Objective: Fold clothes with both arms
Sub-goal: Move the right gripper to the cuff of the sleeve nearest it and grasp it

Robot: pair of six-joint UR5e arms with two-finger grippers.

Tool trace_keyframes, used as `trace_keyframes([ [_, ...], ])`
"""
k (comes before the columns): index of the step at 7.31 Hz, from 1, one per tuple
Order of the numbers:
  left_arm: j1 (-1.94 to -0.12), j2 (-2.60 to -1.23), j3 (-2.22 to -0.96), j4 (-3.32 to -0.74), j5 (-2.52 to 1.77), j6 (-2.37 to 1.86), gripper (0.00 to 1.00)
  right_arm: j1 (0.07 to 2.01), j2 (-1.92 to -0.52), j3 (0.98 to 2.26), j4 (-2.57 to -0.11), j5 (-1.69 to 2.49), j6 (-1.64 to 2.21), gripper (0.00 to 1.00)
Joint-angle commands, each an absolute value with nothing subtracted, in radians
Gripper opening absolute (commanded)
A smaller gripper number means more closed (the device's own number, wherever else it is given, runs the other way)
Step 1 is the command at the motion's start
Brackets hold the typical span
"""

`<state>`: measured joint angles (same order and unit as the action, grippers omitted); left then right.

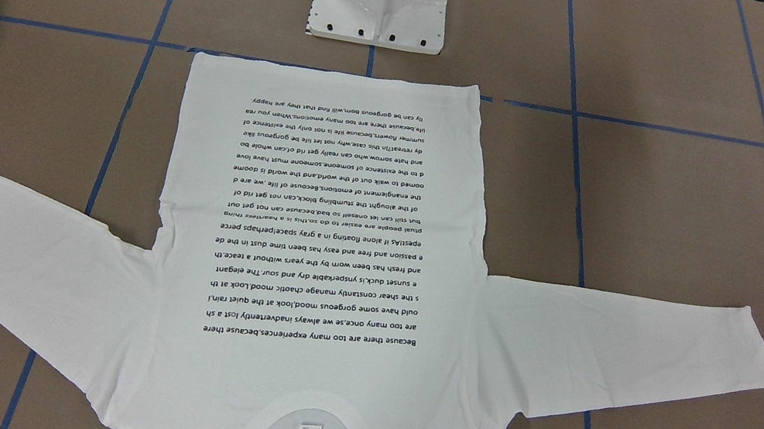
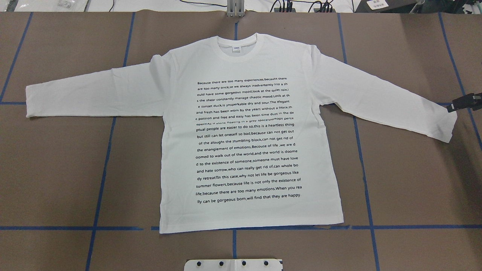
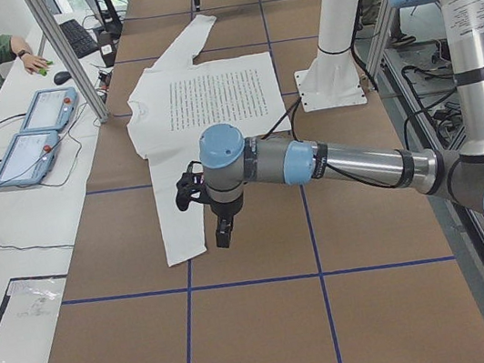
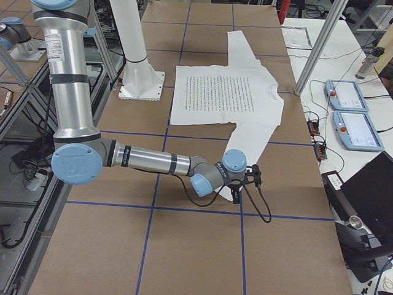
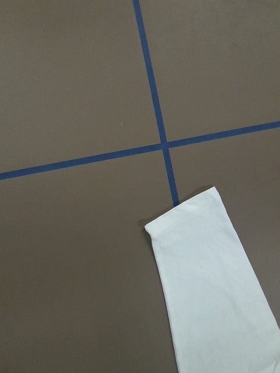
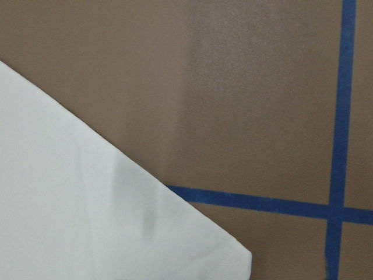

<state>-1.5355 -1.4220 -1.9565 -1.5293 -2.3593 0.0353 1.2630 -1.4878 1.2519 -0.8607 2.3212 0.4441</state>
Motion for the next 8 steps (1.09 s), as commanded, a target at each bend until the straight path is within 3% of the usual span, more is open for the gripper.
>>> trace_keyframes([
  [1,-1.536,-1.42,-1.957,-1.526,-2.359,0.035,1.0,1.229,-1.486,1.232,-0.861,2.283,0.446,0.96],
  [4,-1.536,-1.42,-1.954,-1.528,-2.359,0.035,1.0,1.209,-1.477,1.207,-0.859,2.281,0.448,0.91],
  [8,-1.536,-1.417,-1.956,-1.528,-2.359,0.035,1.0,1.209,-1.462,1.189,-0.862,2.283,0.454,0.6],
])
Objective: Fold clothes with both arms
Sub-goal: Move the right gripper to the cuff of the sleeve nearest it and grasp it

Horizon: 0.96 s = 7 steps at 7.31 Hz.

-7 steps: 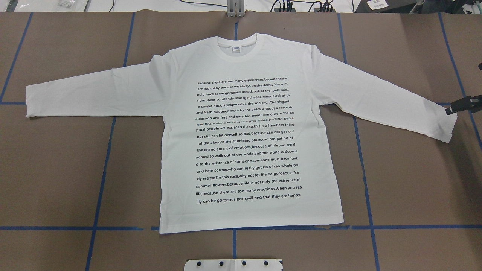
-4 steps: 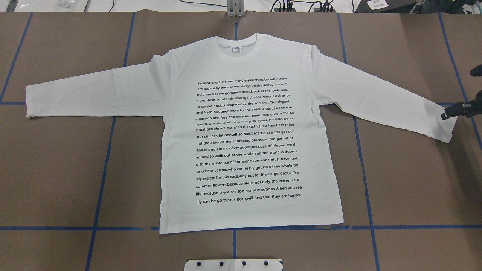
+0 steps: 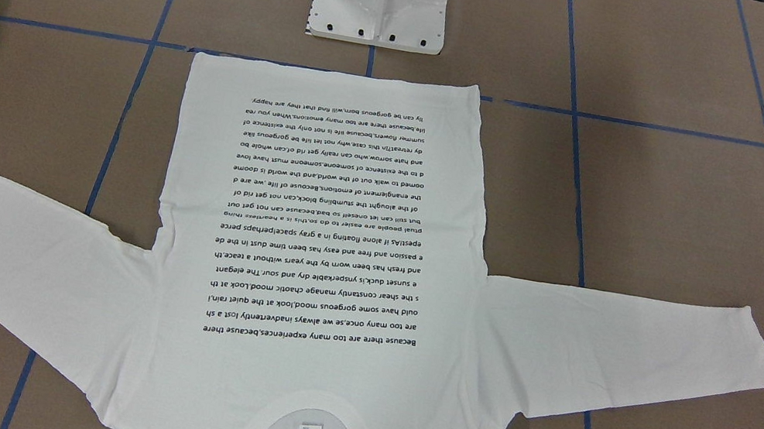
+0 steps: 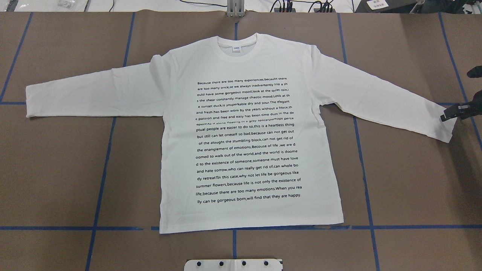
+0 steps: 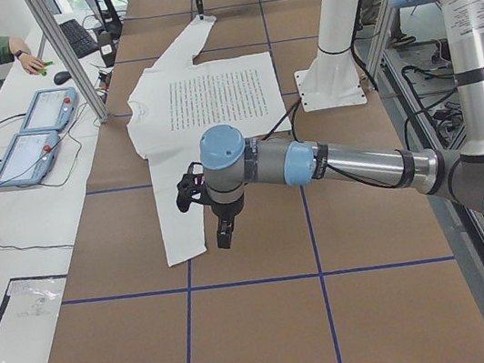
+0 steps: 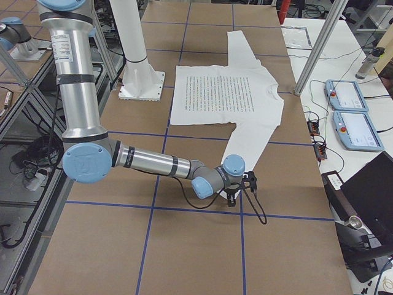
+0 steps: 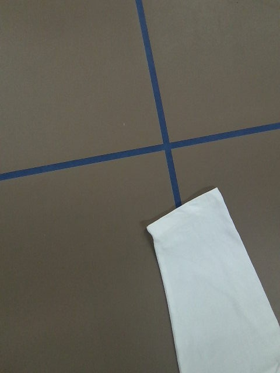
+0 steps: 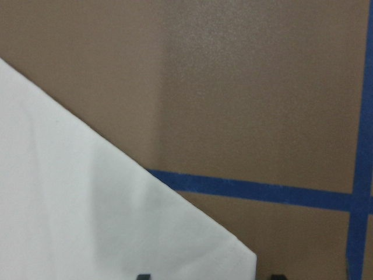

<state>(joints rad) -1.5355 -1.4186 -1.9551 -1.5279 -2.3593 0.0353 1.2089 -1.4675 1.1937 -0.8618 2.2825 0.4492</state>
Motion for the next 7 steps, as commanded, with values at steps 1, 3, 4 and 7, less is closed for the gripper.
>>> trace_keyframes([
  [1,-1.536,-1.417,-1.957,-1.526,-2.359,0.035,1.0,1.209,-1.45,1.19,-0.862,2.284,0.487,0.42],
  [3,-1.536,-1.414,-1.96,-1.526,-2.359,0.035,1.0,1.21,-1.445,1.207,-0.862,2.289,0.502,0.0],
  [4,-1.536,-1.414,-1.96,-1.526,-2.359,0.035,1.0,1.21,-1.44,1.21,-0.864,2.289,0.5,0.0],
  [7,-1.536,-1.414,-1.962,-1.528,-2.359,0.035,1.0,1.23,-1.442,1.329,-0.943,2.293,0.506,0.0],
])
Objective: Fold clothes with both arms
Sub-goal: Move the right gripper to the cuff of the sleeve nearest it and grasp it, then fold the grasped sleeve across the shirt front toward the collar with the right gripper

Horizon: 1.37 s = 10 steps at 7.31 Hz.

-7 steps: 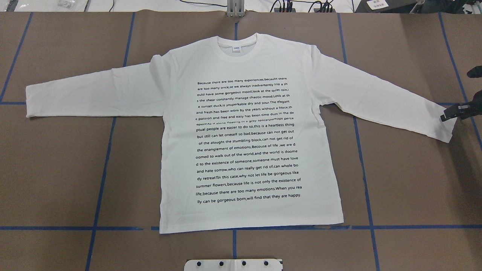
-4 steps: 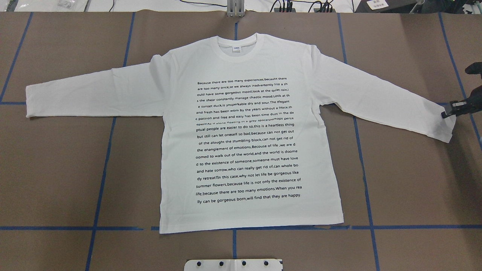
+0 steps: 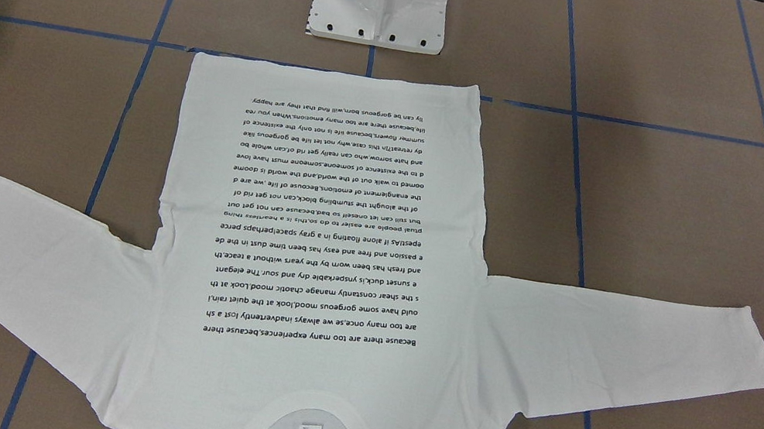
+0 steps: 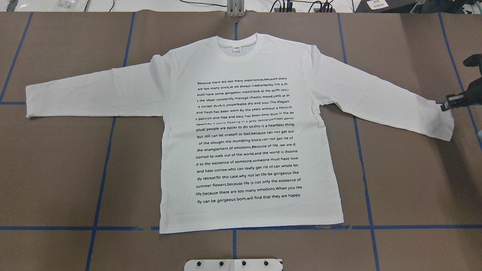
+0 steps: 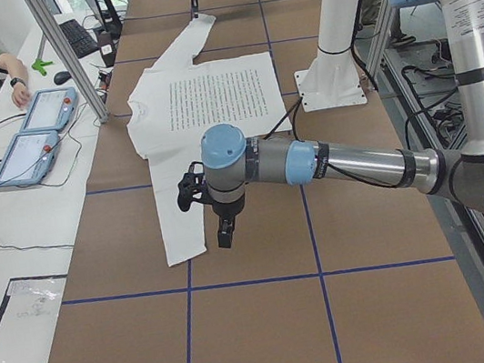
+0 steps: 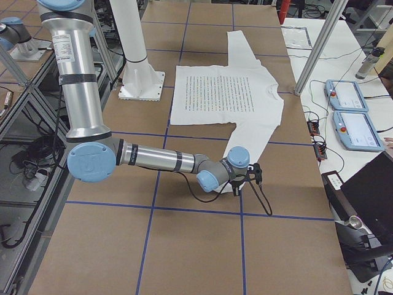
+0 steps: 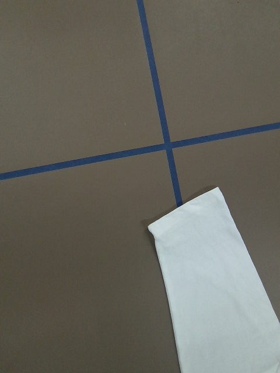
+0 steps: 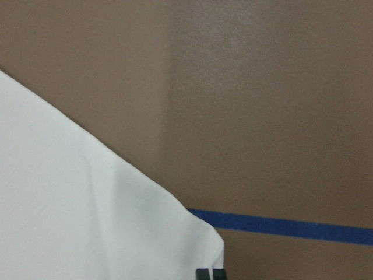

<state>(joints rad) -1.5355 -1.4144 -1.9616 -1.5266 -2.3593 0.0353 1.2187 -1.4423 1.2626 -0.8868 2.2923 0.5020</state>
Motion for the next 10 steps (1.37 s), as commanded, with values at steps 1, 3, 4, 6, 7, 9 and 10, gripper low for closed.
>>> trace_keyframes([
  [1,-1.536,-1.414,-1.96,-1.528,-2.359,0.035,1.0,1.241,-1.436,1.421,-1.054,2.293,0.506,0.0],
  [3,-1.536,-1.413,-1.96,-1.526,-2.359,0.035,1.0,1.244,-1.386,1.645,-1.362,2.283,0.512,0.0],
  [4,-1.536,-1.413,-1.96,-1.526,-2.359,0.035,1.0,1.244,-1.312,1.737,-1.55,2.258,0.518,0.0],
  [6,-1.536,-1.413,-1.953,-1.528,-2.359,0.035,1.0,1.165,-1.122,1.822,-1.804,2.148,0.665,0.0],
  [7,-1.536,-1.413,-1.953,-1.526,-2.359,0.035,1.0,1.107,-1.041,1.824,-1.843,2.11,0.764,0.0],
  [9,-1.536,-1.413,-1.951,-1.525,-2.359,0.035,1.0,0.972,-0.887,1.795,-1.861,2.042,0.953,0.0],
  [10,-1.536,-1.413,-1.951,-1.525,-2.359,0.035,1.0,0.938,-0.785,1.725,-1.861,2.014,0.98,0.0],
])
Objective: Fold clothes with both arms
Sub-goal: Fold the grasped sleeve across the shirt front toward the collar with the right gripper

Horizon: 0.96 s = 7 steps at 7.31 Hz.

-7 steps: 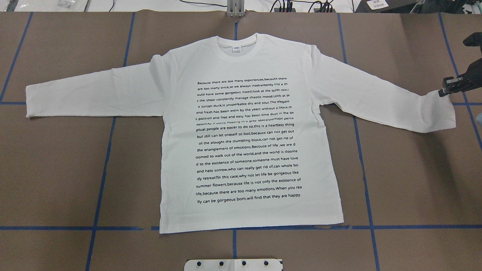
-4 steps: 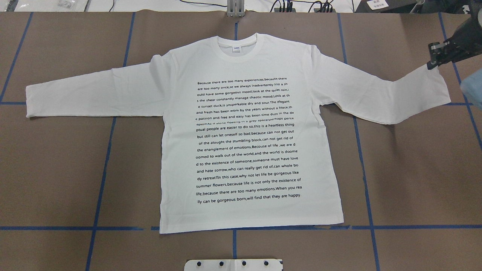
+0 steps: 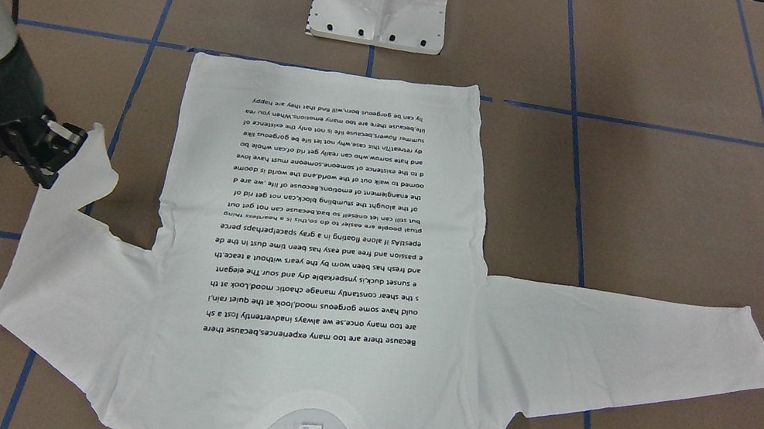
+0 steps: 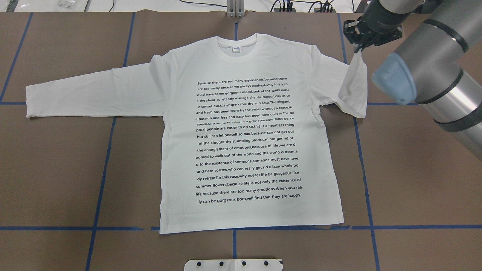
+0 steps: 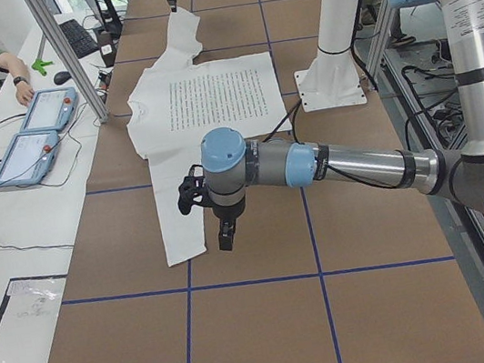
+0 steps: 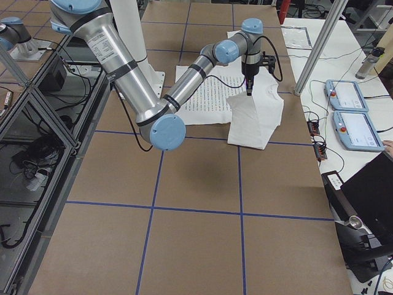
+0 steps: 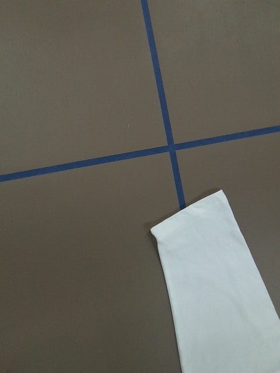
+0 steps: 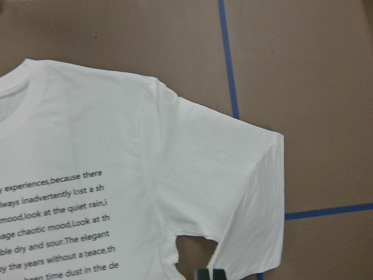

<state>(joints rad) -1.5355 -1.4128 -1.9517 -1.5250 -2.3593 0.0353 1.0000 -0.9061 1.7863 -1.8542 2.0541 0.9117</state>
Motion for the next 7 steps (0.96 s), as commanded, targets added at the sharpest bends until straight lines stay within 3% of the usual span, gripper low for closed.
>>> trace_keyframes([
  [1,-1.536,-1.413,-1.951,-1.525,-2.359,0.035,1.0,0.908,-0.659,1.612,-1.861,2.007,1.02,0.0],
  [3,-1.536,-1.411,-1.953,-1.526,-2.359,0.035,1.0,0.806,-0.405,1.306,-1.838,1.9,1.07,0.0],
  [5,-1.536,-1.411,-1.951,-1.529,-2.359,0.035,1.0,0.711,-0.345,1.121,-1.618,1.806,1.146,0.0],
  [7,-1.536,-1.411,-1.953,-1.528,-2.359,0.035,1.0,0.637,-0.318,1.025,-1.527,1.694,1.192,0.0],
])
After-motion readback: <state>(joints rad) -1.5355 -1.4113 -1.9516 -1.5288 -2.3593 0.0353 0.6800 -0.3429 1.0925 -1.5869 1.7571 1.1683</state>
